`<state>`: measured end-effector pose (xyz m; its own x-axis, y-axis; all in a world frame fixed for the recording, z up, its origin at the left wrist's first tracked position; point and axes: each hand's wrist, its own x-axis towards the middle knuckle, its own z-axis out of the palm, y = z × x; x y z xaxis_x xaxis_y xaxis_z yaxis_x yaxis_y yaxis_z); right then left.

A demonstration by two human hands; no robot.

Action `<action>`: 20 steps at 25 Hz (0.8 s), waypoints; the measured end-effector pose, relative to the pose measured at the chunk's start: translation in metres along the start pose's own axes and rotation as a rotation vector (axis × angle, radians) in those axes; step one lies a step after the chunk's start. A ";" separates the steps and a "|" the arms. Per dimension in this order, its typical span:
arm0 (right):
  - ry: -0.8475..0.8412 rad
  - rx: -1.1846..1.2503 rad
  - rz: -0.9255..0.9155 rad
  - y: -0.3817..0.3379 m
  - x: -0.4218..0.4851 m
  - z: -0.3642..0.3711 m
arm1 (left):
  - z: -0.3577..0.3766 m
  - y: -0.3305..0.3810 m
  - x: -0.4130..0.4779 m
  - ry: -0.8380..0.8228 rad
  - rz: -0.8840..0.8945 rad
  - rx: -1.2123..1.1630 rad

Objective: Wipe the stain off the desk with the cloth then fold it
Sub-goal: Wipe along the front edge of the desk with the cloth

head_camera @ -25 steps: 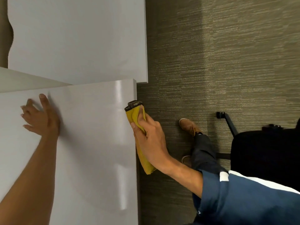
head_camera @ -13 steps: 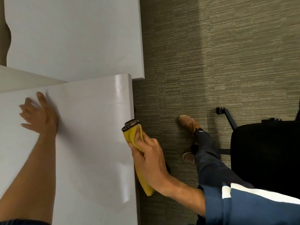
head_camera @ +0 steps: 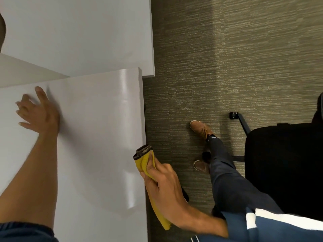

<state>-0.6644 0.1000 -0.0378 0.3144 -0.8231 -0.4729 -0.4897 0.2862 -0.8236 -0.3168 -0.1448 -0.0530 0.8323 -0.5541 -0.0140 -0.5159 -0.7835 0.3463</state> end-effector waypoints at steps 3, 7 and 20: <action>-0.058 -0.036 -0.011 0.003 -0.011 0.001 | -0.001 -0.001 0.001 -0.001 0.007 -0.012; -0.128 -0.084 -0.014 0.004 -0.022 -0.001 | 0.001 -0.002 0.003 0.024 0.014 0.001; -0.756 -0.296 -0.083 -0.055 -0.021 -0.090 | -0.052 -0.017 -0.009 -0.250 -0.008 -0.635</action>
<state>-0.7170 0.0579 0.0457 0.7712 -0.2522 -0.5846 -0.6019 0.0103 -0.7985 -0.3046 -0.1119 -0.0097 0.7246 -0.6568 -0.2088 -0.2272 -0.5137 0.8274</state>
